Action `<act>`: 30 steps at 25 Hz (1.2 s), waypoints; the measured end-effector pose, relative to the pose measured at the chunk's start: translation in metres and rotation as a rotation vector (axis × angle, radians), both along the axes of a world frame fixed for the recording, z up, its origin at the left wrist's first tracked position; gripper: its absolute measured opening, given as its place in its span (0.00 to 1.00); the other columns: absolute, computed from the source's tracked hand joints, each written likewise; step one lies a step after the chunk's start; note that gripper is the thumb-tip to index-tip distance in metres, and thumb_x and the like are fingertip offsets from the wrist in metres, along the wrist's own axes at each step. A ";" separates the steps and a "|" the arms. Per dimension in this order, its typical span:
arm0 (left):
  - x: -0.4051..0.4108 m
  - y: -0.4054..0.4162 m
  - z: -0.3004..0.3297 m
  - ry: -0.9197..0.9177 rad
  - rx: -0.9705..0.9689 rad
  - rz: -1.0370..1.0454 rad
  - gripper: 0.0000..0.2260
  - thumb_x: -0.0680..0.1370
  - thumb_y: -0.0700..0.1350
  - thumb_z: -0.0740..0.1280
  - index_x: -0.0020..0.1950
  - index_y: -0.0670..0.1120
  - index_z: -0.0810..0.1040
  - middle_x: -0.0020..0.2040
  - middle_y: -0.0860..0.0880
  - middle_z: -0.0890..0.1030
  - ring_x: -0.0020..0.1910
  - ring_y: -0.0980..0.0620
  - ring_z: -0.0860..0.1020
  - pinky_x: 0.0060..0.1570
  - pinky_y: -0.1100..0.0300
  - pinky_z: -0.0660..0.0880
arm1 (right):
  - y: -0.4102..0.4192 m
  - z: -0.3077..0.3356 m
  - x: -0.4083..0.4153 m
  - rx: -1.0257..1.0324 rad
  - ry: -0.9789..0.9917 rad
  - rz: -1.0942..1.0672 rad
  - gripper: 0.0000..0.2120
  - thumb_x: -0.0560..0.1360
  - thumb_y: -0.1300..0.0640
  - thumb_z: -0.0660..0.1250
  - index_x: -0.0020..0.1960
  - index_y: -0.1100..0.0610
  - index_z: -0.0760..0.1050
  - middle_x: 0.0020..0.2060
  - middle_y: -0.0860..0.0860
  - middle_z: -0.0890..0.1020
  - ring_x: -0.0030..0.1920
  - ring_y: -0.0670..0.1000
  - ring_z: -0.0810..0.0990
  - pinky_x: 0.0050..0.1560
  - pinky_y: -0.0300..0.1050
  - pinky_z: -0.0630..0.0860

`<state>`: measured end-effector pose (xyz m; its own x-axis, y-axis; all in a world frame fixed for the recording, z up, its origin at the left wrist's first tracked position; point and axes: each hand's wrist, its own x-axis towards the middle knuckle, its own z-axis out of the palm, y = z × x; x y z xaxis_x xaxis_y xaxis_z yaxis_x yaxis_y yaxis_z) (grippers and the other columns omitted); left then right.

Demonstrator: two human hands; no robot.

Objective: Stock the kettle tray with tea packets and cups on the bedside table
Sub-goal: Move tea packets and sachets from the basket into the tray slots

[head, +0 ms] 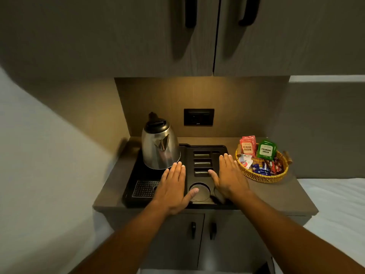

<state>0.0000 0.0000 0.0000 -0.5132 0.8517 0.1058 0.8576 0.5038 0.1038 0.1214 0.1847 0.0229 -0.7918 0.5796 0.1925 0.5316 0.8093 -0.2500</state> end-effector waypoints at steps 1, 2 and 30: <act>-0.007 0.003 -0.007 -0.028 -0.004 -0.035 0.42 0.76 0.73 0.39 0.79 0.46 0.42 0.80 0.46 0.43 0.78 0.51 0.38 0.75 0.49 0.40 | 0.011 -0.002 -0.005 -0.019 0.035 -0.029 0.33 0.78 0.39 0.53 0.75 0.59 0.55 0.75 0.58 0.60 0.75 0.57 0.57 0.72 0.53 0.58; -0.012 0.005 -0.012 -0.067 -0.014 -0.077 0.41 0.76 0.73 0.40 0.80 0.46 0.42 0.81 0.47 0.43 0.78 0.52 0.38 0.75 0.50 0.40 | 0.024 -0.001 -0.007 -0.055 0.072 -0.074 0.30 0.78 0.42 0.56 0.74 0.58 0.58 0.73 0.58 0.64 0.72 0.57 0.62 0.69 0.54 0.64; -0.021 0.013 -0.025 -0.185 -0.174 -0.031 0.42 0.71 0.77 0.36 0.76 0.51 0.33 0.78 0.52 0.34 0.75 0.55 0.31 0.75 0.52 0.35 | 0.232 0.022 -0.040 -0.674 -0.110 -0.573 0.09 0.73 0.60 0.71 0.49 0.64 0.77 0.36 0.58 0.81 0.28 0.52 0.78 0.29 0.42 0.75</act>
